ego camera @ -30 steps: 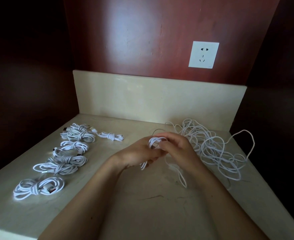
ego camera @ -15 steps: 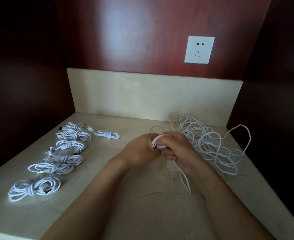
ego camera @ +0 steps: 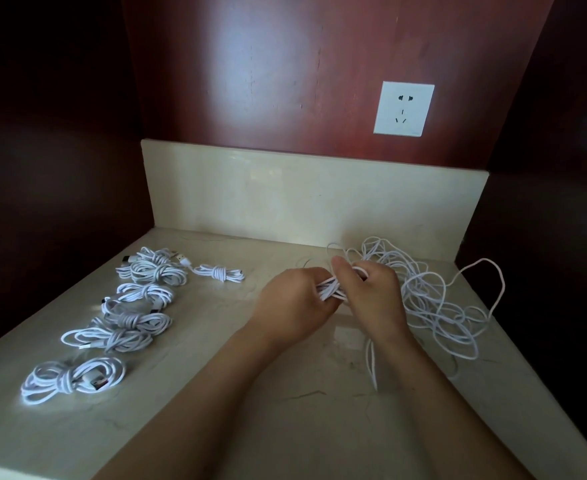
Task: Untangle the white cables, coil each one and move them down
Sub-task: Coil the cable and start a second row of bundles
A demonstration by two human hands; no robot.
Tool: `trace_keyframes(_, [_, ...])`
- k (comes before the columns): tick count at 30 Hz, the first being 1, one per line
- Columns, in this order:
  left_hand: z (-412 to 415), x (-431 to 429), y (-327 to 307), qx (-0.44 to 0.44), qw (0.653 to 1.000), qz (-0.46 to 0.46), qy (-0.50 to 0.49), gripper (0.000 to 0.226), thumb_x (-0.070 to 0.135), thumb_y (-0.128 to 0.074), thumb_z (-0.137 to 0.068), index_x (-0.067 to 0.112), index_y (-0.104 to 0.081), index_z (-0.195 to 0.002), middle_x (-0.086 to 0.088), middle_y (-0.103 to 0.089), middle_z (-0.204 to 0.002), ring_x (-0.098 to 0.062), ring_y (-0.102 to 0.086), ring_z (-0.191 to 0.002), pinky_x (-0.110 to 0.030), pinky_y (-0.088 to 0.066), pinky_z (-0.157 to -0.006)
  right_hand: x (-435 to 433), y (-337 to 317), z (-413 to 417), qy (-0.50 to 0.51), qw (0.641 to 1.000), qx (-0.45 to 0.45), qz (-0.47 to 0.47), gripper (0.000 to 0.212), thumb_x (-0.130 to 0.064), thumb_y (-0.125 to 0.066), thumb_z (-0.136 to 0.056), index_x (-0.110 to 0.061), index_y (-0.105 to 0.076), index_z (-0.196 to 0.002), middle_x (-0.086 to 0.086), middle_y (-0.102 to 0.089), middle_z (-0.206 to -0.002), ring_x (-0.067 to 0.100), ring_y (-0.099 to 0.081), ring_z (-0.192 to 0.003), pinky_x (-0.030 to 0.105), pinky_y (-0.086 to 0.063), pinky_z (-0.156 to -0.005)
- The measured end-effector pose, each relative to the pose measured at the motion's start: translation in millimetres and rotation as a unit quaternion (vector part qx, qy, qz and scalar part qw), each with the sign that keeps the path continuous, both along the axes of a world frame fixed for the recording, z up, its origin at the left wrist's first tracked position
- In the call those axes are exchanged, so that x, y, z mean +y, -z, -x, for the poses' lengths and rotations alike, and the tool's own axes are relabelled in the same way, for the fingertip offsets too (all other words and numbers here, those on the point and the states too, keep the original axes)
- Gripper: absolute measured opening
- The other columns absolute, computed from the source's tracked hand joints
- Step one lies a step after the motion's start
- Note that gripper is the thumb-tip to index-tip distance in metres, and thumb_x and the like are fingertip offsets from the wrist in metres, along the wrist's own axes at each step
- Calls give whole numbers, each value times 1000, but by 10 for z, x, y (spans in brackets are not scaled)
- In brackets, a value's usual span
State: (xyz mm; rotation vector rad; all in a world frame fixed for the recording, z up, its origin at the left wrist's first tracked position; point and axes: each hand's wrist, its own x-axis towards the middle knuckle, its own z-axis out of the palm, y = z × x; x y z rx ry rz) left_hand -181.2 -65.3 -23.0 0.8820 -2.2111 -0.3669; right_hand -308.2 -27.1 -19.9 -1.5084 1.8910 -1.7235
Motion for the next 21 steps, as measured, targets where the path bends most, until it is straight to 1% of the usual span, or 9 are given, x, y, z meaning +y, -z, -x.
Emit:
trace_keyframes(3, [-43, -55, -7, 2, 998, -16, 59, 30, 31, -68, -86, 26, -47, -65, 4, -47, -57, -21, -50, -60, -33, -37, -56, -18, 20, 32, -22, 995, -101, -17, 49, -28, -65, -93, -16, -44, -51, 2, -38, -49, 13, -37, -49, 30, -31, -54])
trace_keyframes(6, [-86, -132, -4, -14, 994, -54, 99, 26, 31, -69, -88, 30, -53, -67, 8, -54, -59, -10, -50, -56, -33, -45, -59, -17, 27, 21, -46, 982, -175, -48, 47, -32, -64, -92, -16, -50, -51, -1, -42, -43, 12, -39, -40, 24, -30, -49])
trace_keyframes(9, [-112, -181, 17, 1, 981, -131, 142, 23, 35, -68, -87, 18, -64, -72, 4, -62, -63, -9, -55, -56, -33, -48, -63, -3, -9, -26, -54, 976, -200, -64, 45, -36, -63, -93, -14, -54, -55, -3, -42, -40, 7, -36, -32, 19, -26, -38])
trace_keyframes(12, [-118, -172, -8, 6, 970, -170, 174, 24, 37, -64, -87, 14, -70, -87, 2, -68, -77, -10, -57, -67, -34, -48, -69, 9, -43, -19, -72, 972, -207, -85, 43, -41, -63, -92, -11, -55, -61, 1, -42, -44, 9, -35, -32, 18, -24, -37])
trace_keyframes(14, [-125, -136, -52, -1, 963, -188, 193, 17, 29, -65, -90, 14, -70, -84, 8, -62, -71, -4, -53, -62, -29, -43, -65, 29, -53, -2, -89, 969, -208, -98, 43, -43, -62, -91, -11, -55, -63, 6, -43, -48, 13, -36, -35, 19, -25, -40])
trace_keyframes(15, [-124, -116, -81, -4, 961, -201, 191, 19, 31, -67, -90, 14, -69, -82, 10, -57, -65, -3, -48, -58, -28, -39, -61, 39, -56, -4, -97, 968, -208, -97, 43, -43, -63, -91, -11, -56, -64, 7, -43, -50, 15, -38, -38, 20, -26, -41])
trace_keyframes(17, [-124, -69, -129, 3, 958, -238, 158, 40, 51, -63, -86, 14, -63, -72, 9, -44, -59, -7, -40, -55, -29, -31, -57, 52, -55, -26, -101, 967, -214, -89, 42, -42, -62, -91, -10, -56, -64, 6, -44, -47, 13, -38, -37, 18, -26, -40])
trace_keyframes(19, [-116, -46, -137, 43, 962, -245, 111, 64, 73, -43, -83, 13, -51, -64, 4, -39, -59, -12, -36, -55, -32, -30, -59, 52, -57, -70, -104, 965, -228, -76, 44, -39, -59, -94, -11, -56, -61, 2, -42, -42, 9, -34, -31, 16, -22, -35])
trace_keyframes(21, [-97, -44, -119, 98, 969, -219, 59, 74, 72, -30, -91, 6, -48, -62, -1, -44, -57, -16, -42, -55, -37, -38, -61, 37, -55, -123, -116, 964, -231, -64, 45, -39, -57, -96, -10, -54, -61, 4, -36, -44, 10, -29, -31, 16, -19, -36])
